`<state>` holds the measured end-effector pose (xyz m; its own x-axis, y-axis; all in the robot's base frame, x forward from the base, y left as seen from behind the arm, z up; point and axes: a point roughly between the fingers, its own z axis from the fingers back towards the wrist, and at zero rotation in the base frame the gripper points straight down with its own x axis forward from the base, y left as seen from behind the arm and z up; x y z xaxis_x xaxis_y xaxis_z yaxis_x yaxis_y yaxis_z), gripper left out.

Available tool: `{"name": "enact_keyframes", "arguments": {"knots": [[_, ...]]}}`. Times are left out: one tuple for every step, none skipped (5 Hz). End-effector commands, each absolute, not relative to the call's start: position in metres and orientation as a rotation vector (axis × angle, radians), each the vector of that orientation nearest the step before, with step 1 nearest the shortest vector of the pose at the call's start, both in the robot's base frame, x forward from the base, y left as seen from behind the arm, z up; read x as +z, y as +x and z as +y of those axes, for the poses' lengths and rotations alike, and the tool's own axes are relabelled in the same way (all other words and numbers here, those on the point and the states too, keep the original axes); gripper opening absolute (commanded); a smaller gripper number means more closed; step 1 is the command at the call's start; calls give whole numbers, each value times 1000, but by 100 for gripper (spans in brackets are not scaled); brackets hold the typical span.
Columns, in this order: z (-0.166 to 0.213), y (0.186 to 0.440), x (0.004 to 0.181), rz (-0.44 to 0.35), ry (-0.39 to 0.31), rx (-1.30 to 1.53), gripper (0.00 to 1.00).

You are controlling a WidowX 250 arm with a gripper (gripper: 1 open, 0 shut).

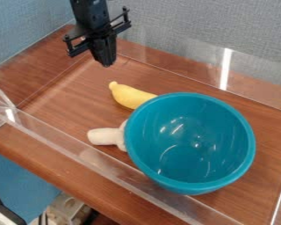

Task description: Remove the yellow object from the blue bowl and put it on the table

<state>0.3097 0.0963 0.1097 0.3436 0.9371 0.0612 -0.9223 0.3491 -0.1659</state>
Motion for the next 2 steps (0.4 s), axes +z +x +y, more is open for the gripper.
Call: {"name": "enact_keyframes", "arguments": {"knots": [[108, 311, 114, -227, -105, 1205, 0], [107, 314, 108, -237, -92, 1186, 0]]}}
